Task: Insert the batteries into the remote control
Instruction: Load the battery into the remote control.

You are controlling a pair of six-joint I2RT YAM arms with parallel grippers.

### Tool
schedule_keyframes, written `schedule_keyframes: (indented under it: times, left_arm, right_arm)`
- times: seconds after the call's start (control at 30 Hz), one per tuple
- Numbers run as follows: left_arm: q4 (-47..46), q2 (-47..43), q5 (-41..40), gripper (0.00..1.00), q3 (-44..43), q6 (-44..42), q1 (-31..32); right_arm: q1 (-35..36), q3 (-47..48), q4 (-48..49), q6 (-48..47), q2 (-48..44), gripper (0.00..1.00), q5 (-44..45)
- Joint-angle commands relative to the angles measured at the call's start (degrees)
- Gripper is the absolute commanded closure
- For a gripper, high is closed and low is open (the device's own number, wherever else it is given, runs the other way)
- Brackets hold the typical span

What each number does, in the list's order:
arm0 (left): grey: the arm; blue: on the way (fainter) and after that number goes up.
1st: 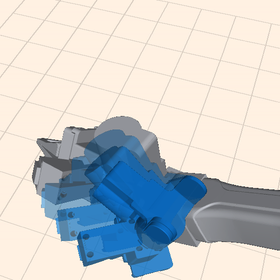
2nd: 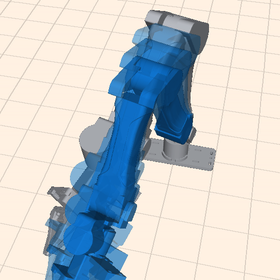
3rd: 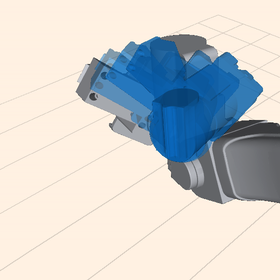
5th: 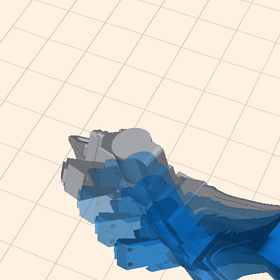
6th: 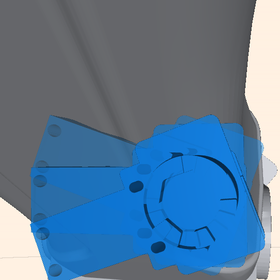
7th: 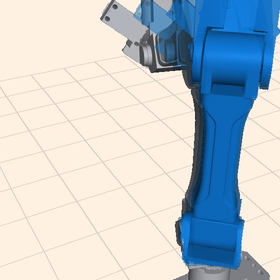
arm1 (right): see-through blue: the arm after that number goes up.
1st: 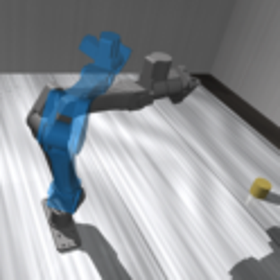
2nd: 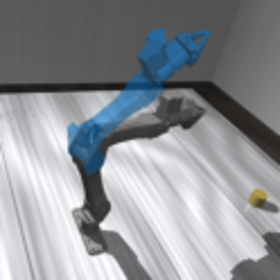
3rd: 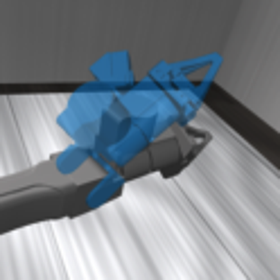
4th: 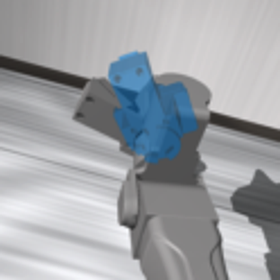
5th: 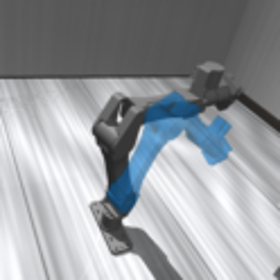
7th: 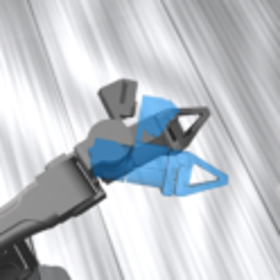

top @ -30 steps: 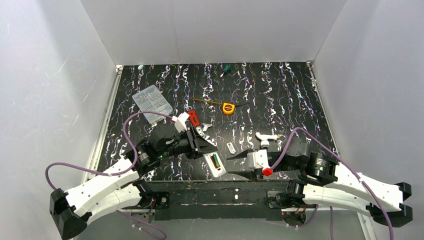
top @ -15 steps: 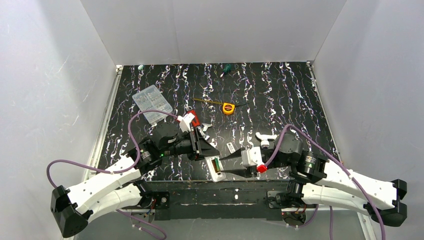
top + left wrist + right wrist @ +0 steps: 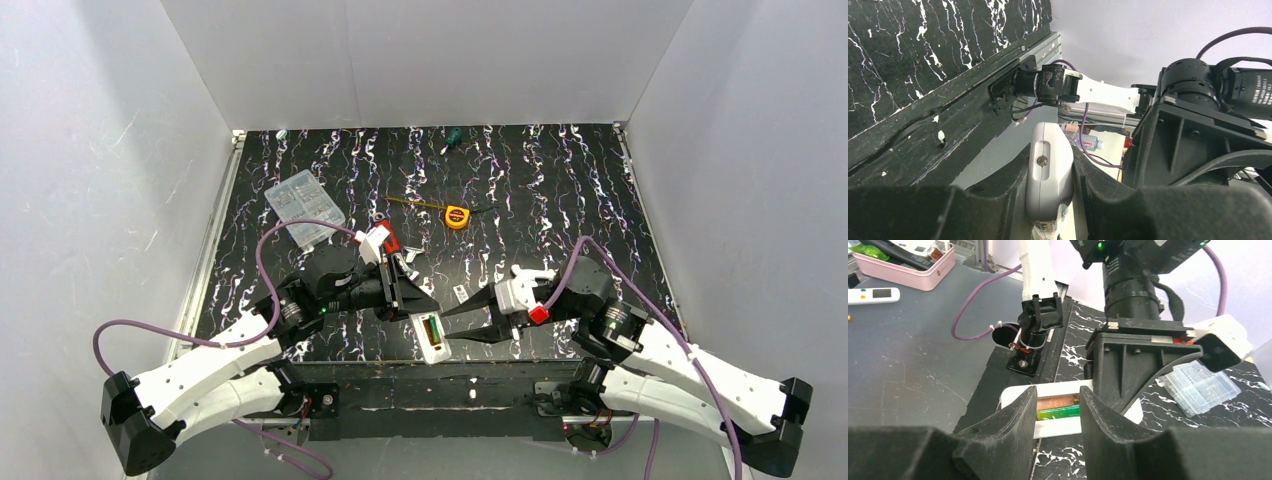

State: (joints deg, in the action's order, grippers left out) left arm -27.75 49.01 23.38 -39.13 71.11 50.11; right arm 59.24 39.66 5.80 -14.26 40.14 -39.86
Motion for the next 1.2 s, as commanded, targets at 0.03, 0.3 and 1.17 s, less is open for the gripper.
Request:
schedule_keyframes:
  times: [0.03, 0.3, 1.17]
  left_arm:
    - [-2.4, -1.6, 1.6, 1.0, -1.7, -0.3, 0.3]
    - [-3.0, -1.5, 1.8, 1.0, -1.8, -0.1, 0.3]
    - [-3.7, -1.2, 2.5, 1.0, -2.1, -0.2, 0.3]
  right_arm:
    - [-0.3, -1.8, 5.3, 0.9, 0.4, 0.57, -2.3]
    - [-1.2, -1.7, 7.3, 0.5, 2.9, 0.59, -3.8]
    - [-3.2, -2.0, 10.3, 0.5, 6.7, 0.55, -4.3]
